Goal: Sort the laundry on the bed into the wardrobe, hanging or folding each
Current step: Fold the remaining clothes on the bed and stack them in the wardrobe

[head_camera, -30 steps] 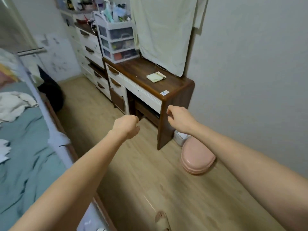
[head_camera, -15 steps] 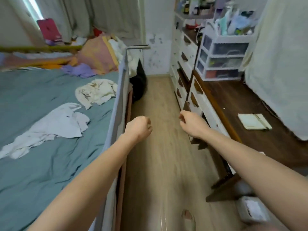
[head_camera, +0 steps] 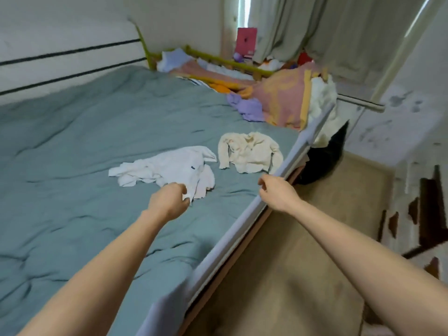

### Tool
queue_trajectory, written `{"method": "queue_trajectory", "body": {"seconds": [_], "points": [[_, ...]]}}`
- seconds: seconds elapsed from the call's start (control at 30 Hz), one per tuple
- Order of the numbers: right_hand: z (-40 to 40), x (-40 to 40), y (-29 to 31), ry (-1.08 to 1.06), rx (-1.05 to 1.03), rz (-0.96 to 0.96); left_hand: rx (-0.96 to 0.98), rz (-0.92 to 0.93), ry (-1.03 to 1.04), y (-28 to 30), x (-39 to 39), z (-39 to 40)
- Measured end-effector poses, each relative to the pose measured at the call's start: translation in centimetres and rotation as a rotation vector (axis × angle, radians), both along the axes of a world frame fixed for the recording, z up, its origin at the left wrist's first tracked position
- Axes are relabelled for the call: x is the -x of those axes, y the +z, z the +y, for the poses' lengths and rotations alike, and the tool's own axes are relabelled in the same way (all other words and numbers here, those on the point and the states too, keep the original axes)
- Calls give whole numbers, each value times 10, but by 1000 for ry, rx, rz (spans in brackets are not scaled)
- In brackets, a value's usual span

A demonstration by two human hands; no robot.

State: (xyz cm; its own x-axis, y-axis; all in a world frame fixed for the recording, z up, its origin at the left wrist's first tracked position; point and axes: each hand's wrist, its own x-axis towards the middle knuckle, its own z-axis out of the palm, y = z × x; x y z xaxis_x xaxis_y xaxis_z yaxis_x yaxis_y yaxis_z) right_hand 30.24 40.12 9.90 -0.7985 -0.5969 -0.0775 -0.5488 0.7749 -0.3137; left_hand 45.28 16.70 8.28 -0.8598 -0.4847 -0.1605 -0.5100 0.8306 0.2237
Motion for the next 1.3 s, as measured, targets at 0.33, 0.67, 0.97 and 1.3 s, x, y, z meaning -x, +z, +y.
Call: {"method": "queue_trajectory", "body": {"seconds": [0.33,0.67,0.97,1.3], "points": [[-167,161,-47,181,-82,-103,-35,-84,216,-34,117,-134],[-311,297,-127,459,-175,-225,-176,-223,482,-100,227,-190],[-414,380,-213,692,-280,-297,-315,-245,601,-191,321,-224],[-463,389,-341,1101,-528,-35,-336,-368,701,-319,315,-215]]}}
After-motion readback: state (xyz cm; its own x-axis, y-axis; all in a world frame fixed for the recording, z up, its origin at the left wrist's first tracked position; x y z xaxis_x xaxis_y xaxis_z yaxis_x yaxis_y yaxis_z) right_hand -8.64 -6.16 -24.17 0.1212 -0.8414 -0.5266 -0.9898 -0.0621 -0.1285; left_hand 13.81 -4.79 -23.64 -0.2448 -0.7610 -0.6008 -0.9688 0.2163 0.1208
